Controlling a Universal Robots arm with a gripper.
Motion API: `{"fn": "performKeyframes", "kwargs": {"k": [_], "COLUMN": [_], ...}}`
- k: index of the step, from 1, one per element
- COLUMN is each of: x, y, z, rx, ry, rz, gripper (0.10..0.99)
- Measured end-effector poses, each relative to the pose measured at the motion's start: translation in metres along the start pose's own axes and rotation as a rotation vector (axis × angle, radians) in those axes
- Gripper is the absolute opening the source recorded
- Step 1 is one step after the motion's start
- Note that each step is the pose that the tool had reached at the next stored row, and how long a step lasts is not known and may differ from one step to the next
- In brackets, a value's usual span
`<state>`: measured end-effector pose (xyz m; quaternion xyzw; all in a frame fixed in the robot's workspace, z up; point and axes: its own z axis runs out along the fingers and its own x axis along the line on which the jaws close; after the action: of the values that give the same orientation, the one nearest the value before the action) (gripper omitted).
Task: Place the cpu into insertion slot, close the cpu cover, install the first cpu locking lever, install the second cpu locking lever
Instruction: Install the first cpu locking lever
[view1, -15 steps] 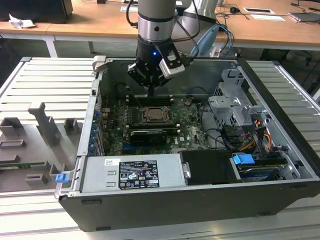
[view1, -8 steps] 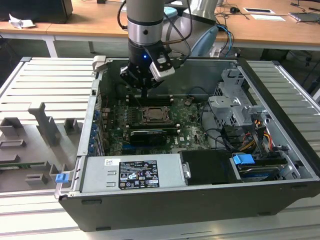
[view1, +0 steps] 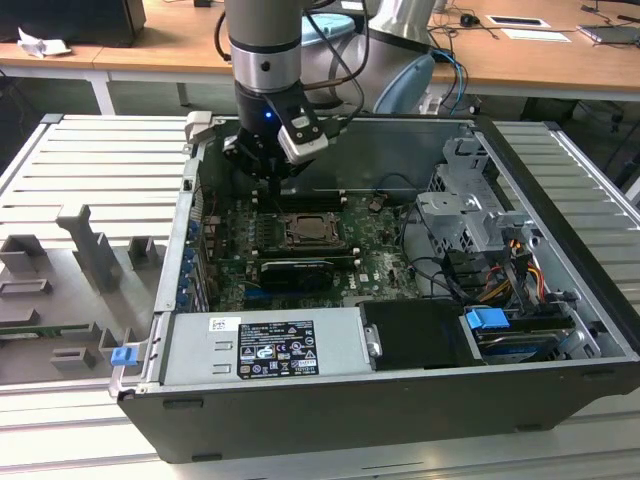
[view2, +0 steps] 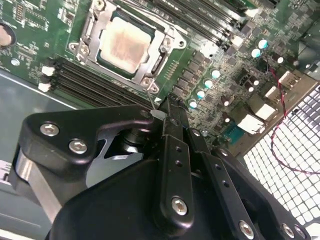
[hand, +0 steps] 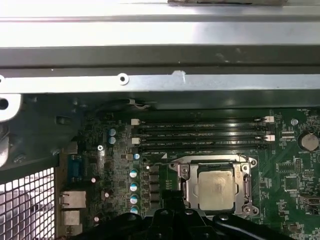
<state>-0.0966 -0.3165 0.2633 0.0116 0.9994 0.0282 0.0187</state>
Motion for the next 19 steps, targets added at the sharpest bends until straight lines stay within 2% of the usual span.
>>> {"fn": "performKeyframes", "kwargs": {"k": [5, 12, 19], "x": [0.0041, 0.0159, 0.0185], "y": [0.0, 0.0011, 0.0015], "z": [0.0019, 0.0031, 0.0064], "rx": [-0.009, -0.009, -0.012], "ry": [0.0003, 0.0003, 0.0004], "rz": [-0.002, -0.003, -0.003], "gripper": [0.106, 0.106, 0.106]}}
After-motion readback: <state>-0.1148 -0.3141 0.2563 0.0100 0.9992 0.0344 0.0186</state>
